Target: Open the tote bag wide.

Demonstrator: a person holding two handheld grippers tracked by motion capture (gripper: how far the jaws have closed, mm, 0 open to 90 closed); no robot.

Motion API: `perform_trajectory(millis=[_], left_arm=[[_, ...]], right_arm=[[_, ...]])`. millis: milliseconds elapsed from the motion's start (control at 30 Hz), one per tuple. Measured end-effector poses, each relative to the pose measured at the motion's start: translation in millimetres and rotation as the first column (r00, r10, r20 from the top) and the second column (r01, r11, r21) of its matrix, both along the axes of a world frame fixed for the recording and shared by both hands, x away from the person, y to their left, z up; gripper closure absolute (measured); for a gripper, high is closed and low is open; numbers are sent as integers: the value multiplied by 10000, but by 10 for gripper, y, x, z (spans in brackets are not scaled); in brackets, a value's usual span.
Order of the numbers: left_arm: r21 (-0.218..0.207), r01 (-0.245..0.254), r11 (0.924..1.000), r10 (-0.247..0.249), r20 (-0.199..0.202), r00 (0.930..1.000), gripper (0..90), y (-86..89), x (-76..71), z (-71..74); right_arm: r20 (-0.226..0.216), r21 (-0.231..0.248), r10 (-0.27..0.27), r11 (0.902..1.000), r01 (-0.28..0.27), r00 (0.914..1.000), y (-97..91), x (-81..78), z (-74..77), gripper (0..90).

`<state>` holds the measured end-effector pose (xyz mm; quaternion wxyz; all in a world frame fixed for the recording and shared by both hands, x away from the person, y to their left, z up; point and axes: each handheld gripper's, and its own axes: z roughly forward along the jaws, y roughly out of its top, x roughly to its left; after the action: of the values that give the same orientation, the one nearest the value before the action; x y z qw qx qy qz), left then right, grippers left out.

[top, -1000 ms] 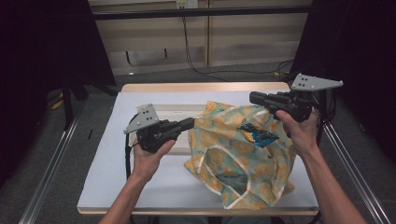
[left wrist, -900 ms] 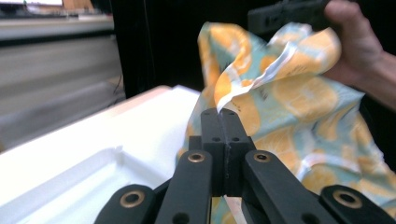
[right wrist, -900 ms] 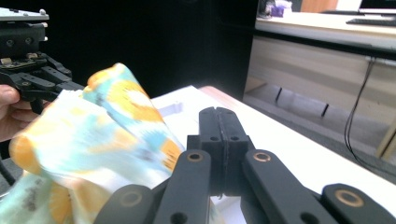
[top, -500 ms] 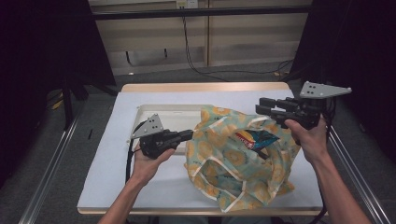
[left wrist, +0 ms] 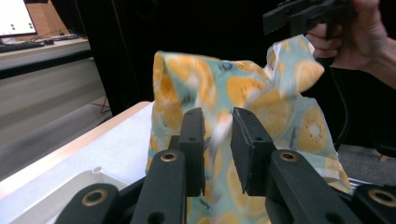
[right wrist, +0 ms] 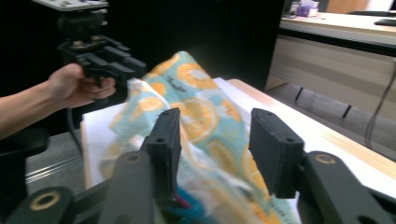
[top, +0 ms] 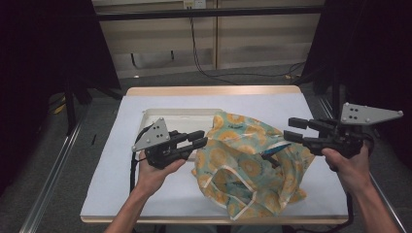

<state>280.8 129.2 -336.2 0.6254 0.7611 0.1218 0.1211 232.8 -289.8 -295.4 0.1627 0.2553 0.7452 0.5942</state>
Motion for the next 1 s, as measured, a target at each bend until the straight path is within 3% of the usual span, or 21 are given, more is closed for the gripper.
perform_trajectory(millis=[100,133,300,400,467,600,633,667,767,833,900,933,967,1000], left_arm=[[9,-59,10000,59,90,9999,721,-37,-5,5],[-80,1,10000,0,148,9999,719,-62,-9,7],[109,532,9985,-535,279,9982,714,-154,-52,10],[291,757,9967,-766,312,9966,619,-288,-62,-8],[378,909,9951,-918,247,9955,550,-345,-49,-31],[594,846,9946,-867,324,9957,465,-430,-28,-71],[594,846,9946,-867,324,9957,455,-430,-28,-71],[685,716,9951,-744,383,9965,439,-443,-18,-77],[1003,410,9941,-467,546,9974,437,-468,17,-94],[1167,258,9928,-320,514,9982,554,-474,41,-108],[1293,313,9911,-377,476,9982,773,-468,75,-113],[1139,529,9921,-572,345,9978,773,-461,103,-107],[1062,675,9921,-710,294,9970,873,-455,126,-92],[873,825,9928,-847,222,9962,900,-453,159,-35]], right_arm=[[-14,-36,123,9999,-123,9999,9,-60,-10,505],[-58,-257,211,9994,-212,9998,39,-116,-46,478],[-296,-358,474,9982,-485,9984,123,-138,-167,427],[-340,-690,599,9957,-622,9976,231,-60,-248,410],[-327,-755,614,9951,-637,9976,277,11,-245,500],[-189,-559,738,9956,-747,9971,321,153,-205,812],[-189,-559,738,9956,-747,9971,321,153,-205,812],[-128,-401,640,9971,-644,9979,329,232,-176,890],[-106,-357,446,9984,-449,9989,329,303,-142,897],[-16,-177,231,9996,-231,9997,317,392,-83,900],[18,-45,178,9998,-178,9998,309,425,-53,900],[40,1,136,9999,-136,9999,305,443,-35,900],[71,78,81,9999,-81,9999,298,475,-12,900],[87,155,-10,9999,9,10000,294,522,11,900]])
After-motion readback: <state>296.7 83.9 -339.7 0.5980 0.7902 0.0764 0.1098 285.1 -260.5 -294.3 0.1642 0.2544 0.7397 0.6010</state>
